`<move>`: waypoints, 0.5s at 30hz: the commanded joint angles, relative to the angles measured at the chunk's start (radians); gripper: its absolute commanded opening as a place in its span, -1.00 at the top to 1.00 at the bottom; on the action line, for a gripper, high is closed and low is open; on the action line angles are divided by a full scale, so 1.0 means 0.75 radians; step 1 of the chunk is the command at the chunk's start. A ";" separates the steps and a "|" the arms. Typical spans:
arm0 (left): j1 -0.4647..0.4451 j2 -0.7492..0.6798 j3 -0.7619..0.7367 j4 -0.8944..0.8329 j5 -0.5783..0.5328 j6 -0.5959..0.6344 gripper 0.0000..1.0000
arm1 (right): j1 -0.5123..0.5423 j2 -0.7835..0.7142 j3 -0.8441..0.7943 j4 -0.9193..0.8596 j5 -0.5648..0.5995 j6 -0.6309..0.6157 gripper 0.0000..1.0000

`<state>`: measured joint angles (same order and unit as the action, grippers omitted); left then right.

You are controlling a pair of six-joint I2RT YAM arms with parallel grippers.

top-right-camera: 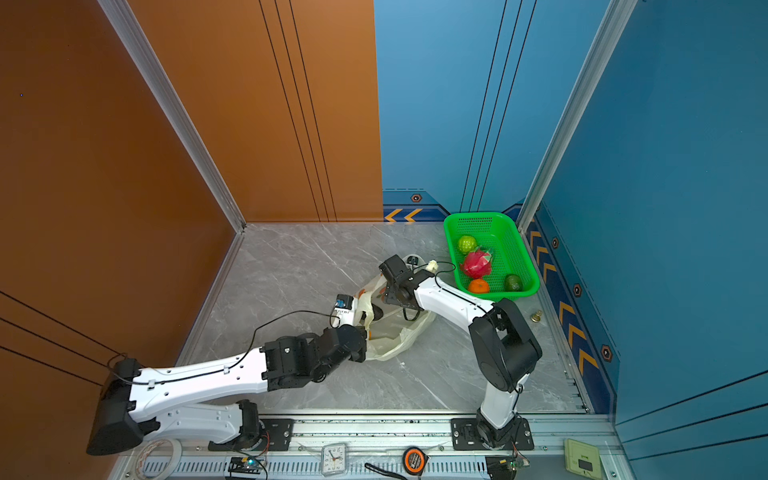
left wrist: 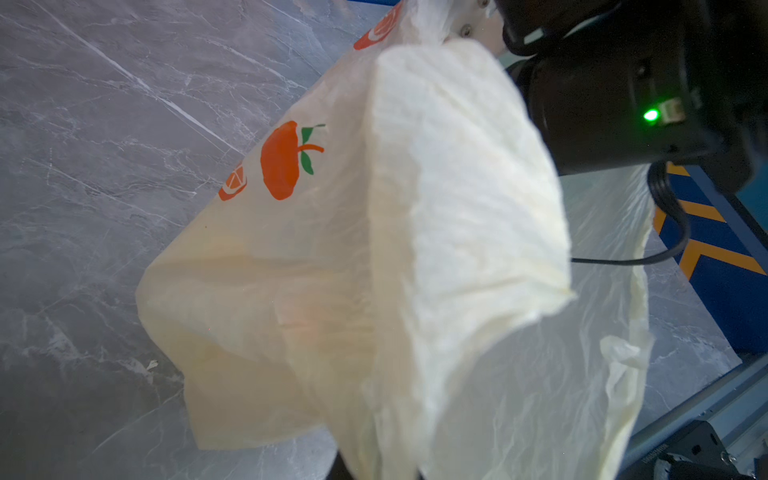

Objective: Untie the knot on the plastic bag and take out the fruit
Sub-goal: 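Move the open right gripper back over the bag and lower it inside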

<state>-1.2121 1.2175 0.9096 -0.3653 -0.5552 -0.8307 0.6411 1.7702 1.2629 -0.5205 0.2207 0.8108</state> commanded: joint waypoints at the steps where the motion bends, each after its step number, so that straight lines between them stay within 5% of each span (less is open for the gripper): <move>1: -0.013 0.013 0.049 0.021 0.010 -0.004 1.00 | -0.014 0.037 -0.028 0.093 0.097 0.105 -0.60; 15: -0.024 0.008 0.034 0.035 0.037 -0.024 1.00 | -0.041 0.169 -0.018 0.247 0.186 0.214 -0.64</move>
<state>-1.2163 1.2224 0.9112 -0.3477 -0.5377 -0.8379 0.6167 1.8679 1.2301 -0.3527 0.3008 0.9493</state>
